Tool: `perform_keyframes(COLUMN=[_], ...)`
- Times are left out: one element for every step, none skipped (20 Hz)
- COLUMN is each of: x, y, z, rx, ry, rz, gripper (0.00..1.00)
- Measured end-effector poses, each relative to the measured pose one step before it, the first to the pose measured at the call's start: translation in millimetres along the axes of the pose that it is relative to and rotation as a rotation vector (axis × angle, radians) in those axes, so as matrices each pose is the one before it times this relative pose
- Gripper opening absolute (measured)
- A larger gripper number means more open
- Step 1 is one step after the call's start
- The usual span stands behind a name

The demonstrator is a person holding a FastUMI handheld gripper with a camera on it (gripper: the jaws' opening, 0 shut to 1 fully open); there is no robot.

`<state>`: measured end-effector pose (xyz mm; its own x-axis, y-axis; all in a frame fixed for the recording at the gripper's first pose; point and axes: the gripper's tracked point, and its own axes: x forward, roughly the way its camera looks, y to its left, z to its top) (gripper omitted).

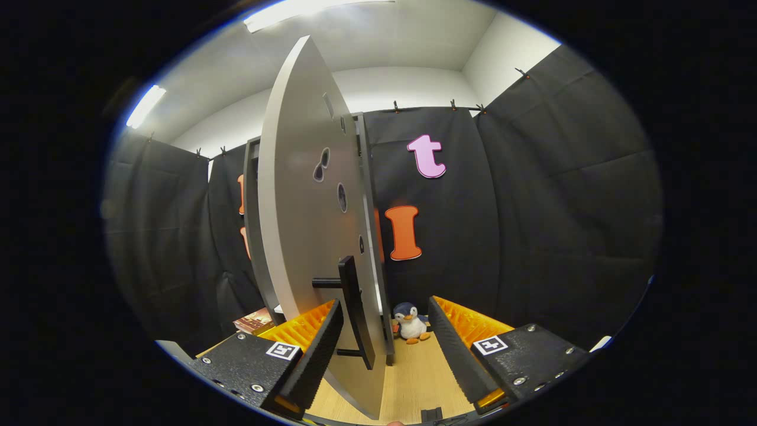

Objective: Open the shoe cabinet door, grab the shoes and put them into the shoe cabinet, then close the shoe cabinet door.

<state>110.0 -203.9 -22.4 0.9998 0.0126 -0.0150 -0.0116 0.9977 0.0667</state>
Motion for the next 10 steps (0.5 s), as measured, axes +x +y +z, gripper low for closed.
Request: perform_keyframes(x=[0.47, 0.36, 0.56, 0.45, 1.71, 2.26, -1.14, 0.07, -0.1, 0.0], y=[4.33, 4.93, 5.31, 4.63, 5.27, 3.11, -2.2, 1.27, 2.96, 1.02], z=[1.24, 0.33, -1.14, -0.18, -1.04, 0.43, 1.38, -0.3, -0.26, 0.95], rx=[-0.00014, 0.00135, 0.00106, -0.00135, -0.00341, -0.00365, 0.00124, 0.00423, 0.00392, 0.003], ry=[-0.00108, 0.00155, 0.0012, 0.00044, -0.00269, -0.00459, -0.0014, 0.00342, 0.00559, 0.00303], rz=[0.00813, 0.00986, 0.01054, 0.00897, 0.00487, 0.0026, 0.00582, 0.00916, 0.01099, 0.00691], gripper=[0.91, 0.91, 0.91, 0.91, 0.91, 0.91, 0.91, 0.91, 0.91, 0.91])
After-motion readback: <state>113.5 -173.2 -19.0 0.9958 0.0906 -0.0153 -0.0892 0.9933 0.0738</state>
